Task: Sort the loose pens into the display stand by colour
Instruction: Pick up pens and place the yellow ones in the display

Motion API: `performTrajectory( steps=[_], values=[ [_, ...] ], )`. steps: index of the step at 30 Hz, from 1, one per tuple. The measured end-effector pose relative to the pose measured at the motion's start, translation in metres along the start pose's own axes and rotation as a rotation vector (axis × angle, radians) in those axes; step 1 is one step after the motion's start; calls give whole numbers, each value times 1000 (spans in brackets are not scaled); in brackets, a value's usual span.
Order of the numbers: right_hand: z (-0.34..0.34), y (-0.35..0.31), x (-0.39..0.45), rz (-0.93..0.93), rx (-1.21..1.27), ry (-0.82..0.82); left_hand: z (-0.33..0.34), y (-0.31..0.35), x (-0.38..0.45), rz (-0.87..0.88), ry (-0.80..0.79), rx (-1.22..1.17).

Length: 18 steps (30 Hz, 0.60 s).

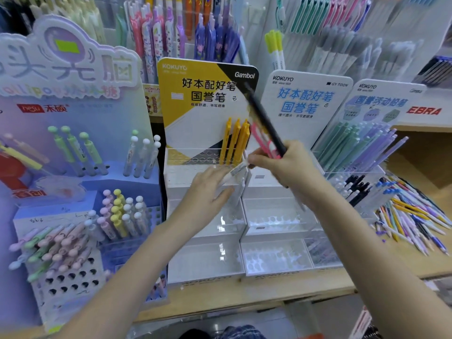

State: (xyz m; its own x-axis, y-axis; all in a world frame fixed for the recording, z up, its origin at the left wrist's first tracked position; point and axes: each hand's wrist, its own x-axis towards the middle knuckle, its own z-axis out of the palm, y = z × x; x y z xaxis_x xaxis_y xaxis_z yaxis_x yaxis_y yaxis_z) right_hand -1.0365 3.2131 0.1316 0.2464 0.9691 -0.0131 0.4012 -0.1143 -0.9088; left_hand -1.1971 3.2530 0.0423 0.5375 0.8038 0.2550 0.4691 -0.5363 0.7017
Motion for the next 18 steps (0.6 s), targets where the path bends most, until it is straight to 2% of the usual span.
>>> performTrajectory(
  steps=[2,4,6,8,12,18],
  values=[
    [-14,4,0,-49,-115,63,3,-16,-13,-41,-21,152],
    [-17,7,0,-118,-334,74,4,-32,-25,-34,88,349],
    [-7,13,-1,-166,-491,69,6,-41,-28,22,199,437],
    [8,21,-1,-200,-592,69,6,-40,-24,63,244,493],
    [23,31,4,-240,-716,62,6,-44,-18,67,221,536],
    [24,27,13,-275,-703,63,5,-46,-19,54,234,483]
  ],
)
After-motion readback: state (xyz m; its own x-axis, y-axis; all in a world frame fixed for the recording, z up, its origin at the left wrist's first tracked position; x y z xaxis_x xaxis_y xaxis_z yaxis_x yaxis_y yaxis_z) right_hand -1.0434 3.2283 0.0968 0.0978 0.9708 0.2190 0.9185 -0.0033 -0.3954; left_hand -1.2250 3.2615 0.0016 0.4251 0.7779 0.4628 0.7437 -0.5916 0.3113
